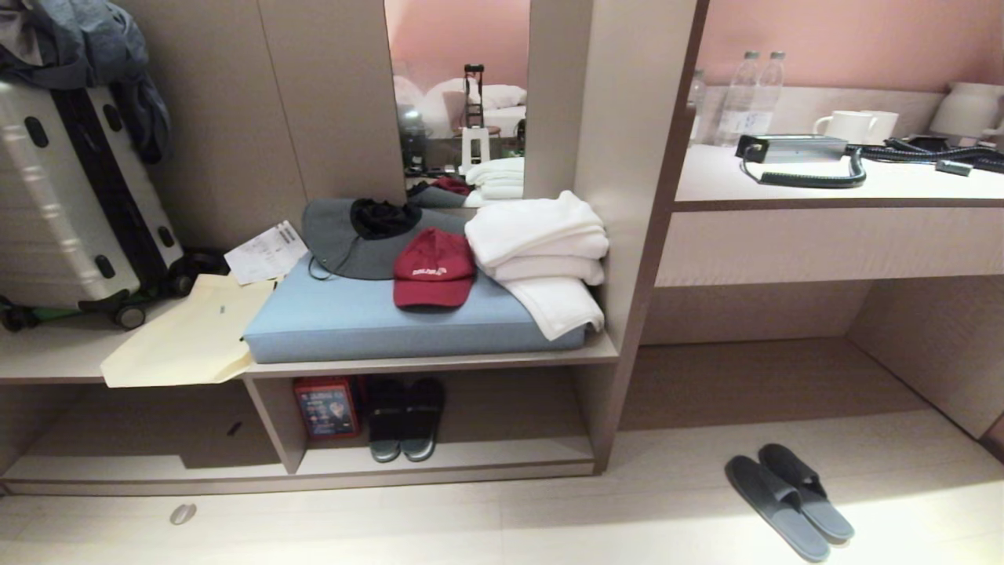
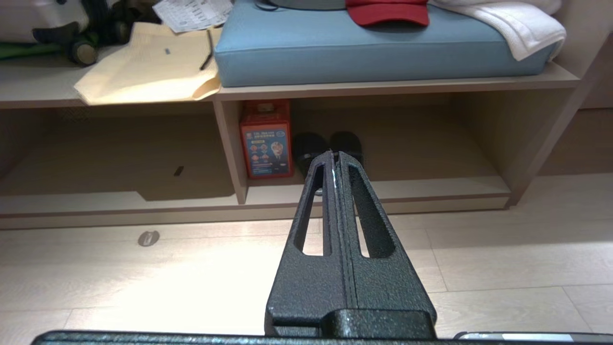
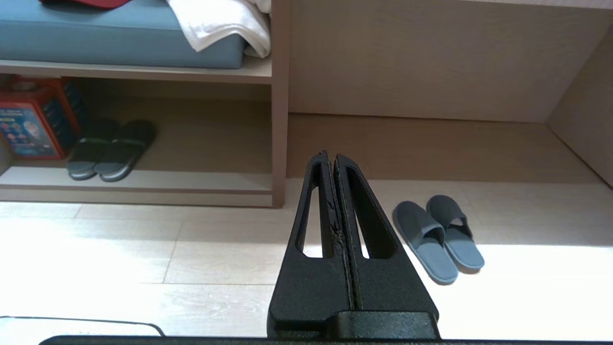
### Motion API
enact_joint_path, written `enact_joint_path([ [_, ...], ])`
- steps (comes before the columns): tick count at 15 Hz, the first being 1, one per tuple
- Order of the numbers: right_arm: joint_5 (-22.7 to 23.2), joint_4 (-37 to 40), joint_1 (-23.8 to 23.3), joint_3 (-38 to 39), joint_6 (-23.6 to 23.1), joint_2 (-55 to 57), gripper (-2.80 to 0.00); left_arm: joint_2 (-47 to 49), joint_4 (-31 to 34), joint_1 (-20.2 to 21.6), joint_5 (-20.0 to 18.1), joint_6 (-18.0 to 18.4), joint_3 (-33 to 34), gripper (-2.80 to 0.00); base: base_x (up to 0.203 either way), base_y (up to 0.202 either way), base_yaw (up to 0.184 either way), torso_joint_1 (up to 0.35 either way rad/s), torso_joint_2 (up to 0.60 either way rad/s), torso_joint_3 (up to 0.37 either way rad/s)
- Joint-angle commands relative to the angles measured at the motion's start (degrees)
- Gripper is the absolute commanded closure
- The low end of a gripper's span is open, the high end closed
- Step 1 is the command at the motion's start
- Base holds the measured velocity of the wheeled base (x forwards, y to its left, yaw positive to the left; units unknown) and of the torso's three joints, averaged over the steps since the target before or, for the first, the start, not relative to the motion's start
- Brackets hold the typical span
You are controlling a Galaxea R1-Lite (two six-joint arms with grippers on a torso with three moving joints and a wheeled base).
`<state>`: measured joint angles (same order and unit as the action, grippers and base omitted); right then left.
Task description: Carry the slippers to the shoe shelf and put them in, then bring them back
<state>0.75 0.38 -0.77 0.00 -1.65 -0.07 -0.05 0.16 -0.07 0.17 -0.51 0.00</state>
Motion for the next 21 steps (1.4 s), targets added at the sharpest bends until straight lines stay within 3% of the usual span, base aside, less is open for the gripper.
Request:
enact_joint_path([
  [1,0.0,0.0,0.0,0.1,0.0,0.0,0.0,0.0,0.0,0.0,0.0,0.0,0.0,0.0,0.0,0.0,0.0,0.0,0.0,0.0],
  [7,0.0,0.0,0.0,0.0,0.0,0.0,0.0,0.0,0.0,0.1,0.0,-0.2,0.0,0.0,-0.012,0.0,0.0,0.001,0.0,0.0],
  [21,0.0,0.0,0.0,0.0,0.0,0.0,0.0,0.0,0.0,0.0,0.1,-0.5,0.0,0.0,-0.191,0.0,0.002,0.002,0.0,0.001],
])
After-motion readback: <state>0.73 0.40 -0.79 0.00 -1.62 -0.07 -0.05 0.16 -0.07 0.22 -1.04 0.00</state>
